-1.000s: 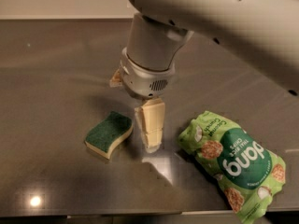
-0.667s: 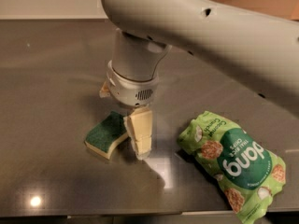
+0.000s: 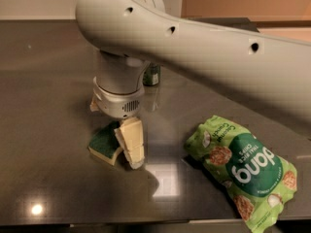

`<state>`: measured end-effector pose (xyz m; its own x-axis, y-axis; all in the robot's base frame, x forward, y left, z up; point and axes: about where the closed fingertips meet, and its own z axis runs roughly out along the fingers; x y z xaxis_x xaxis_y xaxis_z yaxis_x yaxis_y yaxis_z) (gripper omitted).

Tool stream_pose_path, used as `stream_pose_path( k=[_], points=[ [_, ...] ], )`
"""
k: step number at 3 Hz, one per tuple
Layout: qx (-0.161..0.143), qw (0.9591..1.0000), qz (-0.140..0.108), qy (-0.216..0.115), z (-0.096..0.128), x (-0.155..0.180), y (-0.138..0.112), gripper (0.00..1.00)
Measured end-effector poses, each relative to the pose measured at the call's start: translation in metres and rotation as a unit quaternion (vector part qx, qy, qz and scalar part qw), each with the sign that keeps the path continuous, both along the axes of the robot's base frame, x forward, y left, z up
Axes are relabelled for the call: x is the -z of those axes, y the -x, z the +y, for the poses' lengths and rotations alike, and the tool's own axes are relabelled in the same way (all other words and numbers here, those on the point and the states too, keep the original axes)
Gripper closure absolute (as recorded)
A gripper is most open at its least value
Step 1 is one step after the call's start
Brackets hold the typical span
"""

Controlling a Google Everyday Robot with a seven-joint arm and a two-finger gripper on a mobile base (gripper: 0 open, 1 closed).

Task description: Pick sponge

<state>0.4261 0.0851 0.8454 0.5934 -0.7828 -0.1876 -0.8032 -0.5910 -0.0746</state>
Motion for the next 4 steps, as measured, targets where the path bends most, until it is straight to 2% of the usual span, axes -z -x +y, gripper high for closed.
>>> stream_pose_path(
  k=[1,2,4],
  points=[
    [-0.016,0.9997,-0.003,0.017,0.006,0.008,-0.006,0.00],
    [-0.026,0.9991,-0.008,0.031,0.007,0.012,-0.013,0.18],
    [-0.031,0.9983,-0.015,0.047,0.002,0.006,-0.021,0.65]
  ],
)
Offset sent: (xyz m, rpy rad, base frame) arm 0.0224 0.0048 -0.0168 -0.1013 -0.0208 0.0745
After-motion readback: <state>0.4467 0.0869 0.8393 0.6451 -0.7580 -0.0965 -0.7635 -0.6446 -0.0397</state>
